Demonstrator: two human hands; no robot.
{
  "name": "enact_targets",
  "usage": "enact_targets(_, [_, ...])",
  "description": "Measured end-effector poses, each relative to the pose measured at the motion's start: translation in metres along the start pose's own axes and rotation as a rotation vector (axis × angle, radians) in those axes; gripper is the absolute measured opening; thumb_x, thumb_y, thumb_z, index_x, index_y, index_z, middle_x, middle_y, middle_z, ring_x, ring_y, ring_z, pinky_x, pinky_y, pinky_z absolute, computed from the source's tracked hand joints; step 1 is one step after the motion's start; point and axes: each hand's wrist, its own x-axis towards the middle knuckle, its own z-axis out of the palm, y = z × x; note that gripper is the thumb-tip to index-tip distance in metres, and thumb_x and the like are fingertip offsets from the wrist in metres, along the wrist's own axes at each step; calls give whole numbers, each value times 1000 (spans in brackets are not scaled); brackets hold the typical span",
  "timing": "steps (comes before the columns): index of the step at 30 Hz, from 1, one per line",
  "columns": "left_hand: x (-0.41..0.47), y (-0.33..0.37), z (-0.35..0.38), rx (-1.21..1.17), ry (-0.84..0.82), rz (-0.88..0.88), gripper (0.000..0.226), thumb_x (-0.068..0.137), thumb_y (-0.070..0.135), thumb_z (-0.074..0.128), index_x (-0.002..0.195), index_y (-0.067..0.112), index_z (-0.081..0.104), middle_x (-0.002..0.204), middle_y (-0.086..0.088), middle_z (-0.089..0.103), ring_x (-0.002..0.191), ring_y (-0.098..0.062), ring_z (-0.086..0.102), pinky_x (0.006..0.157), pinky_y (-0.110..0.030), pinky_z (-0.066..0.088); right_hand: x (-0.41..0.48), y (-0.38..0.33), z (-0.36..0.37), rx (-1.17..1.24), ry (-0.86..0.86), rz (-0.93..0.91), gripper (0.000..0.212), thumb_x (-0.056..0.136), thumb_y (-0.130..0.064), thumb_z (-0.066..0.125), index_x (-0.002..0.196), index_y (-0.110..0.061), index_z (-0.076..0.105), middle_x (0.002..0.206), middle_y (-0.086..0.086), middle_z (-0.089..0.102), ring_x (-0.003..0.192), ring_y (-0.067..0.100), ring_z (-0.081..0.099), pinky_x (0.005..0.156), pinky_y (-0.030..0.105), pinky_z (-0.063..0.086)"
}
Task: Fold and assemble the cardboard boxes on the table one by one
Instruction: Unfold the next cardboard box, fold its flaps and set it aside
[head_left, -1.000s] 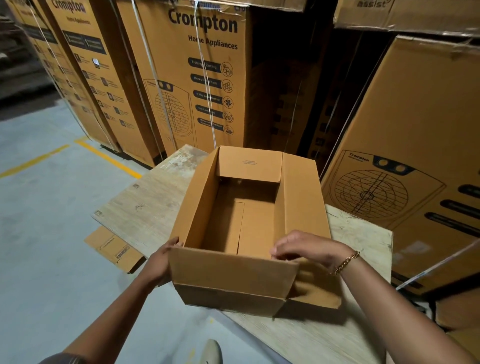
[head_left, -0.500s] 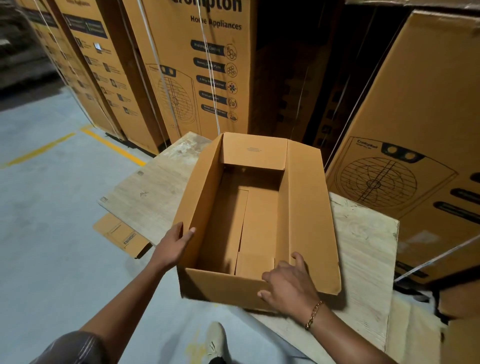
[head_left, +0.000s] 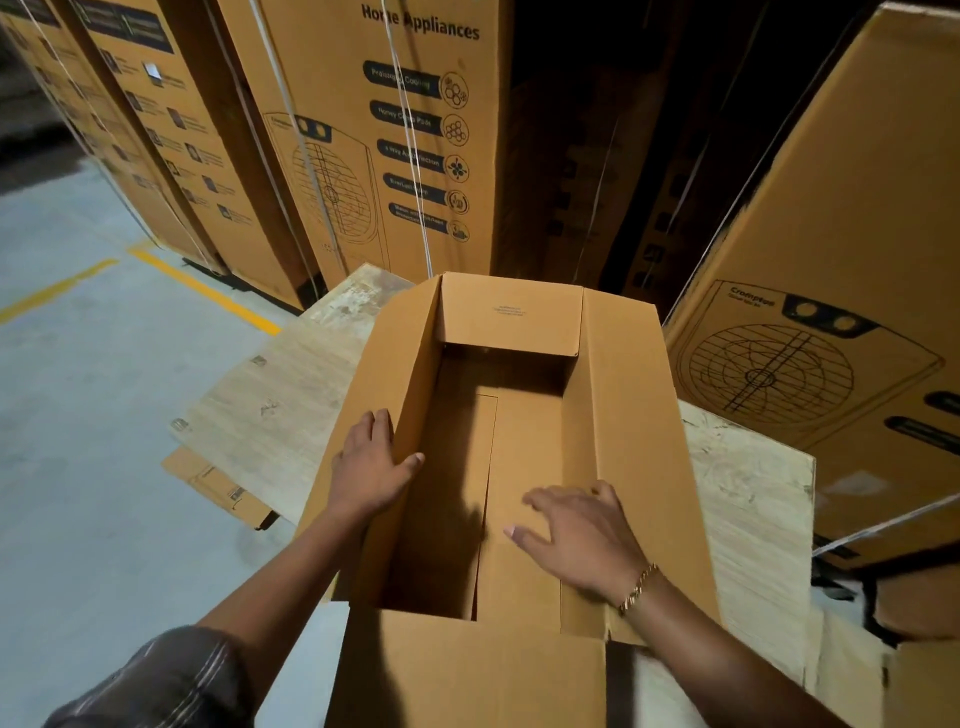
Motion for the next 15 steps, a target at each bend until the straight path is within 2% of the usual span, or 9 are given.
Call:
enact_targets(2, [22,13,-4,8,-1,21,90,96,59,54,162,17,10,170,-11,10,154,-33,17,121,-57,26,41,7,-15,164,6,57,54,93,-66,45,138,-35,51,131,-17,59,119,10,57,107,42,39])
enact_targets(3, [33,18,-7,19,4,31,90,97,58,54,162,17,8,170,-11,9,155,-33,15,122,-56,24,62,10,-21,364,-7,112,50,93,-60,52,135,-33,54,129,-15,60,114,9,59,101,38,45])
enact_targets(6, [65,33,-14,42,15,59,90,97,53,56,162,16,6,170,-11,7,156,-32,12,122,-55,23,125,17,-29,1082,-36,336,34,97,-44,57,125,-26,60,122,-2,69,106,14,67,93,37,51])
enact_targets(8, [78,37,-15,32,16,65,90,97,46,60,162,16,5,170,-11,8,155,-32,13,122,-55,24,164,20,-27,1380,-13,457,29,98,-41,57,121,-23,59,120,2,70,108,20,68,90,38,51])
enact_targets(12, [86,33,-10,22,18,58,103,90,24,72,163,16,1,170,-8,8,155,-28,15,122,-53,27,225,25,-13,1689,32,612,23,96,-37,61,116,-24,60,125,3,66,114,24,64,99,43,49])
enact_targets(15, [90,26,-8,2,18,54,108,86,20,75,163,18,0,170,-7,8,155,-27,16,122,-53,28,249,29,-12,1866,142,679,16,95,-29,61,109,-22,61,127,6,65,116,26,63,91,41,49])
